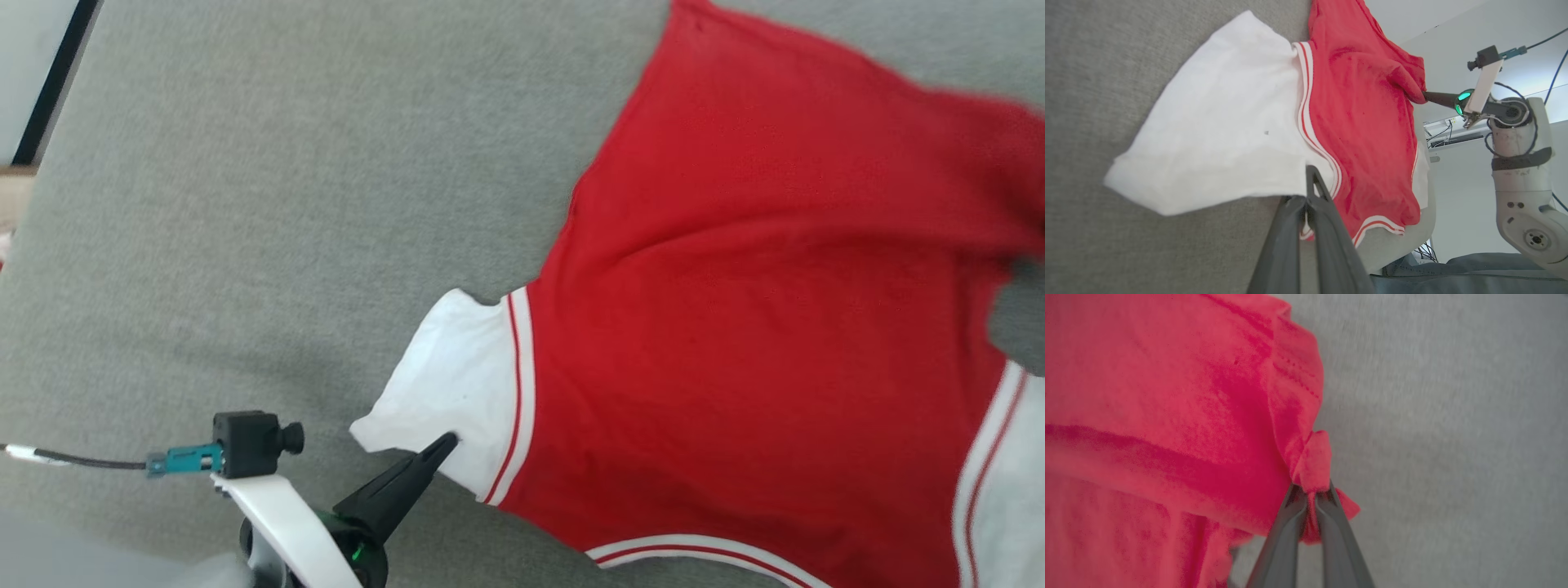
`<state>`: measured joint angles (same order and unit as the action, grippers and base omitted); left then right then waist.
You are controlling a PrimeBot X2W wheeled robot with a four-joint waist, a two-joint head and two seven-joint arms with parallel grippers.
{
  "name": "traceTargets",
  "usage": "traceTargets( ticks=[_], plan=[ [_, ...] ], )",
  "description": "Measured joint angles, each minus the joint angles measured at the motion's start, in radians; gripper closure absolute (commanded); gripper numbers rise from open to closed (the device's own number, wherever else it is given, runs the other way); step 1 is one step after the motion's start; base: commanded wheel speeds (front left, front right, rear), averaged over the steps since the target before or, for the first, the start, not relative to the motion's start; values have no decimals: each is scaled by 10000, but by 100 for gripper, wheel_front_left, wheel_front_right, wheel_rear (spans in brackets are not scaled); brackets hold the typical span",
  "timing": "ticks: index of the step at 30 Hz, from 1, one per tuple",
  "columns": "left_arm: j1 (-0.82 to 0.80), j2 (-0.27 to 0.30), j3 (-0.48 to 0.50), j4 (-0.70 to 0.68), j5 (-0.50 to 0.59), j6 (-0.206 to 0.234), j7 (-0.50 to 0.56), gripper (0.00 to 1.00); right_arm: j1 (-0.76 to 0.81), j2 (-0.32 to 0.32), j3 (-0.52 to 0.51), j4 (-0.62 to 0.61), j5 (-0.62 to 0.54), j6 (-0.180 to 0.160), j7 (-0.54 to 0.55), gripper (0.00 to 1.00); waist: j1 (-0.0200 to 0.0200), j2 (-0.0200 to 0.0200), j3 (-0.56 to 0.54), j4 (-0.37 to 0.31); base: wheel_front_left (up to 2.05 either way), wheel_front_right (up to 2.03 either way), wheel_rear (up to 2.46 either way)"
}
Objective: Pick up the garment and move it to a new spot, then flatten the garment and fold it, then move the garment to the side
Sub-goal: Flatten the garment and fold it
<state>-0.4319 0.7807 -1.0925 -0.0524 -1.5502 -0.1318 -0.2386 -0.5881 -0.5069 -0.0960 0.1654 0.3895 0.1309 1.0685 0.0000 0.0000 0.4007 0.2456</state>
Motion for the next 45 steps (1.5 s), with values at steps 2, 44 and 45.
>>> traceTargets(
  ticks=[2,44,45],
  plan=[
    [155,52,48,69,-54,0,-44,100,1075,-130,-92,-901,476,0,412,100,0,0,-224,-184,0,0,0],
    [600,-134,625,94,52,0,-77,100,1948,959,59,-3875,353,-2,-510,0,0,0,-582,-902,0,0,0],
    [533,-176,594,119,71,0,-61,100,1740,941,267,-3409,159,0,-614,0,0,0,-503,-844,0,0,0]
  ],
)
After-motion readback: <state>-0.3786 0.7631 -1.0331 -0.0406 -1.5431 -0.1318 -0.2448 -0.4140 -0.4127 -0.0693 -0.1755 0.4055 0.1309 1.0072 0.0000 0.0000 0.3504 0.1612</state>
